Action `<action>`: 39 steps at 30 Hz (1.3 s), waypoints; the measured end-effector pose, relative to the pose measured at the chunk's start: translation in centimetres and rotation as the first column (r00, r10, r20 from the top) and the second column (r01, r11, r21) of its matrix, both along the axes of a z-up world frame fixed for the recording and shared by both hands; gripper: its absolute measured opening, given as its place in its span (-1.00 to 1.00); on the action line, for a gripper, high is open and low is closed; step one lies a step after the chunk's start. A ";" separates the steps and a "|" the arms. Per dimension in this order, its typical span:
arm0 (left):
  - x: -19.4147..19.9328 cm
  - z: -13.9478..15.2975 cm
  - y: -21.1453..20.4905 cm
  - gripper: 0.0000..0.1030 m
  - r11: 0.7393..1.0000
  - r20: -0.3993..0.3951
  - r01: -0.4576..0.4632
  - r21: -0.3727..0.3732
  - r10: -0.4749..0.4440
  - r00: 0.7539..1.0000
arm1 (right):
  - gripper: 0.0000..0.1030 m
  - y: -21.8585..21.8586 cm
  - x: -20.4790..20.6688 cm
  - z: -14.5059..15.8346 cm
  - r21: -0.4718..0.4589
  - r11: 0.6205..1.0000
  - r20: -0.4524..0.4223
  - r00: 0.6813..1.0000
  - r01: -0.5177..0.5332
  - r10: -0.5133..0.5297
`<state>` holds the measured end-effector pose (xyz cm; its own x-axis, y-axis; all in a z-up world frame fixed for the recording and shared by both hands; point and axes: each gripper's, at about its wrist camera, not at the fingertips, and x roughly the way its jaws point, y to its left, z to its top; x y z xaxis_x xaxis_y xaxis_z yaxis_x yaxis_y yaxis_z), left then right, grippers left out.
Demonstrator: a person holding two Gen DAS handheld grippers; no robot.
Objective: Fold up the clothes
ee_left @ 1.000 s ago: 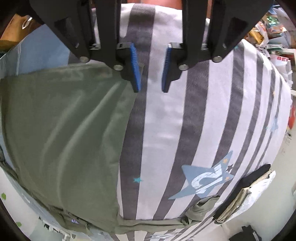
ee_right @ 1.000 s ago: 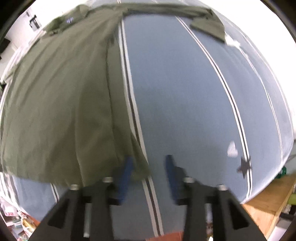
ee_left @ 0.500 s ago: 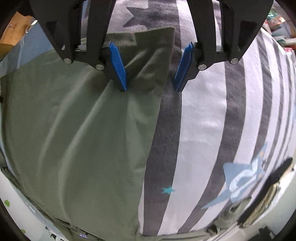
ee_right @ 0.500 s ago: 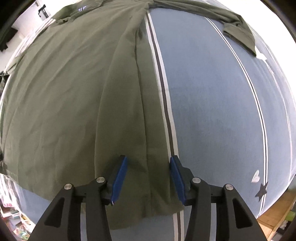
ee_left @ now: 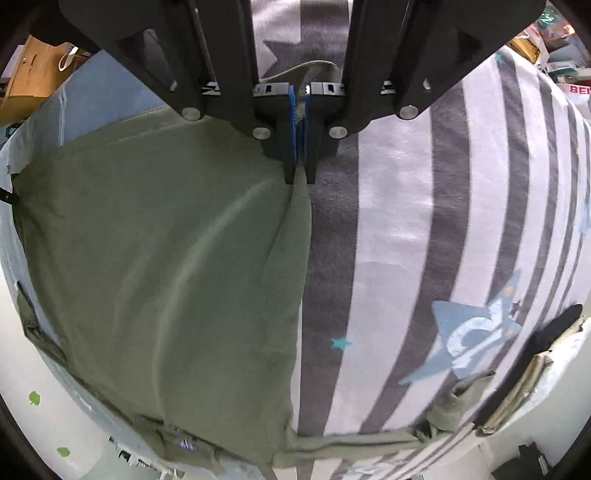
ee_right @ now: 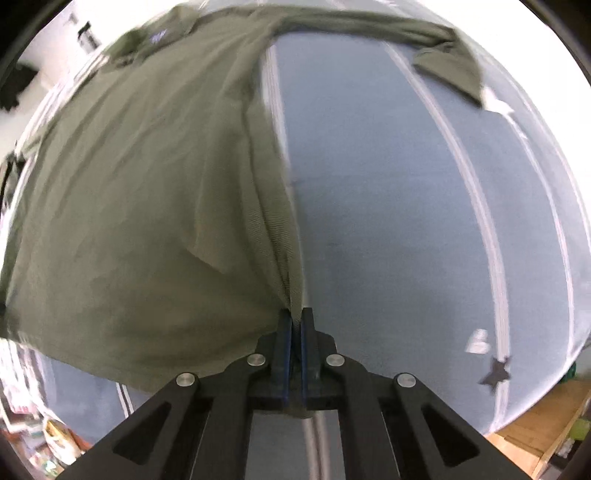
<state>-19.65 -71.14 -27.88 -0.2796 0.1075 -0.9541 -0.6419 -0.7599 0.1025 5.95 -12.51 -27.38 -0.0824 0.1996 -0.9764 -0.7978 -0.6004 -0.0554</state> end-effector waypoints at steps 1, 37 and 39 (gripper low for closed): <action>0.2 0.5 -0.1 -0.97 1.000 0.006 0.001 0.008 -0.001 1.000 | -0.94 0.3 0.7 0.6 0.003 1.000 -0.008 1.000 0.006 -0.006; 2.2 -4.1 -0.1 -0.50 0.985 0.053 -0.040 -0.168 0.050 0.997 | -0.29 -2.2 -8.7 -6.2 -0.046 0.994 0.130 0.986 -0.095 0.100; 3.1 -4.3 -1.2 -0.44 0.982 0.052 -0.046 -0.183 0.056 0.997 | -0.29 -2.9 -7.4 -6.4 -0.054 0.995 0.147 0.985 -0.079 0.086</action>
